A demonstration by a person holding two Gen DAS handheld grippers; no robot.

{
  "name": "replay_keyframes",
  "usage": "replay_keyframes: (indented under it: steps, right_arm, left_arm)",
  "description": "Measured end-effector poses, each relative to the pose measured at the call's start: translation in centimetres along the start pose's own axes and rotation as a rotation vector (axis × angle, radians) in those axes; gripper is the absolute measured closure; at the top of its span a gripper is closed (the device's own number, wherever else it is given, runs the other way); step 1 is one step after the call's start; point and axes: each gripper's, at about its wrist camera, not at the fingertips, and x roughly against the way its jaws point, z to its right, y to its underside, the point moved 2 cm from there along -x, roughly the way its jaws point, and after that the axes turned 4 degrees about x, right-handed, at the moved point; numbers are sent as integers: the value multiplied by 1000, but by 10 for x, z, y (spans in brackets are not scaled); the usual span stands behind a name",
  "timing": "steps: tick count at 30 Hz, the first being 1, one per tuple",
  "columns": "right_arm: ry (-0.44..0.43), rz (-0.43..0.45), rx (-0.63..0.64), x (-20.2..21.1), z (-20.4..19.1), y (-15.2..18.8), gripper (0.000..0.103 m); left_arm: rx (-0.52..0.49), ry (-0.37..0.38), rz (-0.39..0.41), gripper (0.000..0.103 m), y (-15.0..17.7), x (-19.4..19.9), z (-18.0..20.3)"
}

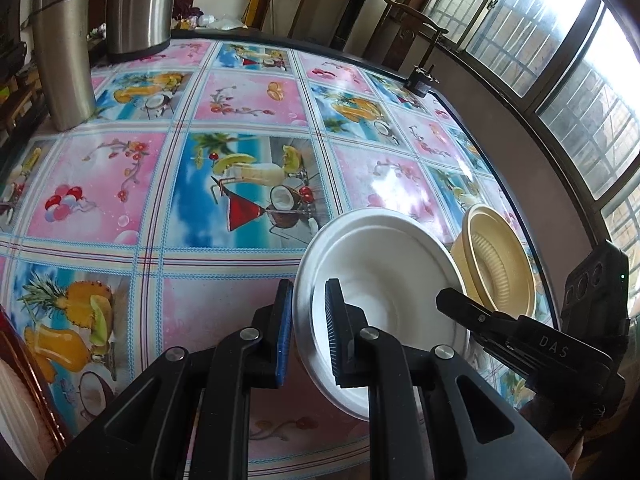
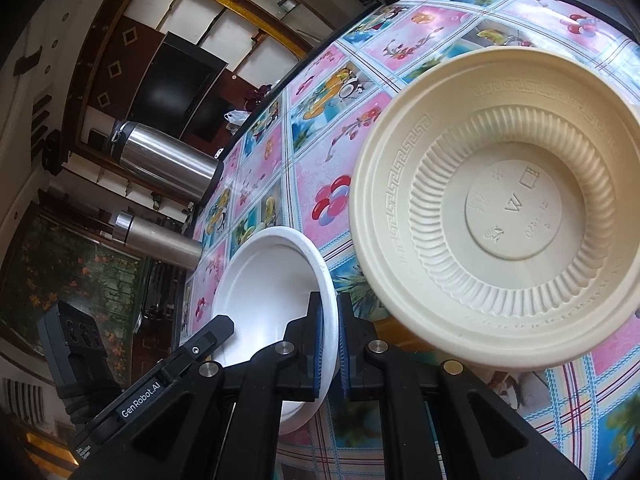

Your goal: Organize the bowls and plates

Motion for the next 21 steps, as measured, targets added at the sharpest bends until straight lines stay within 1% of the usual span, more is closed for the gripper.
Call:
replay_keyframes:
  steps: [7, 21]
  right_arm:
    - [0, 11, 2, 2, -1, 0, 96]
    - [-5, 20, 8, 4, -3, 0, 96]
  left_arm:
    - [-32, -34, 38, 90, -1, 6, 5]
    - [-42, -55, 56, 90, 0, 9, 9]
